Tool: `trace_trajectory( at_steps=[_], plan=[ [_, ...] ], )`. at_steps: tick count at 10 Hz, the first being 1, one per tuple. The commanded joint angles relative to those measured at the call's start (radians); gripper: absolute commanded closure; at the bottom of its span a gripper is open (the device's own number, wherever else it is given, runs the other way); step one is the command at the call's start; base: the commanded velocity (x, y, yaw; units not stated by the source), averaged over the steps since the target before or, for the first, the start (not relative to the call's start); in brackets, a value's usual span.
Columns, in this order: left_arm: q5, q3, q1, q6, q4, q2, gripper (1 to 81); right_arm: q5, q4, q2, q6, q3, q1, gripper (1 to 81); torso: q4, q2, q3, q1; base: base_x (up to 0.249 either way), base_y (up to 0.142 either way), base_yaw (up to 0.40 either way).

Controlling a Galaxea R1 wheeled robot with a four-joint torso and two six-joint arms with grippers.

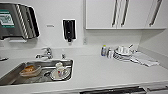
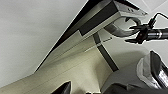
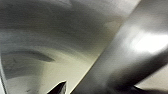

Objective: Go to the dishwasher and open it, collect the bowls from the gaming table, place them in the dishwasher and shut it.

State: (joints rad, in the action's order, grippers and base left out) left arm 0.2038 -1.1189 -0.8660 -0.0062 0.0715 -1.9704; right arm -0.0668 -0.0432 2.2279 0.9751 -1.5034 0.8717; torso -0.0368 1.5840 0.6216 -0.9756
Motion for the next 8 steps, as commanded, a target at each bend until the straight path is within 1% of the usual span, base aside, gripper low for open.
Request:
trace_trajectory(
  at_steps=[1, 4, 8],
  plan=[
    [0.023, 0.022, 0.091, 0.003, -0.007, 0.031, 1.0, -0.28, -0.05, -0.015, -0.03, -0.003, -0.003, 1.0, 0.0, 0.0, 0.0, 0.0, 0.0, 0.0, 0.0],
    [0.025, 0.022, 0.089, 0.005, -0.007, 0.031, 1.0, -0.28, -0.053, 0.011, -0.029, -0.021, -0.001, 1.0, 0.0, 0.0, 0.0, 0.0, 0.0, 0.0, 0.0],
    [0.025, 0.022, 0.089, 0.003, -0.007, 0.027, 1.0, -0.281, -0.055, 0.018, -0.029, -0.03, -0.001, 1.0, 0.0, 0.0, -0.001, 0.0, 0.0, 0.0, 0.0]
  ],
)
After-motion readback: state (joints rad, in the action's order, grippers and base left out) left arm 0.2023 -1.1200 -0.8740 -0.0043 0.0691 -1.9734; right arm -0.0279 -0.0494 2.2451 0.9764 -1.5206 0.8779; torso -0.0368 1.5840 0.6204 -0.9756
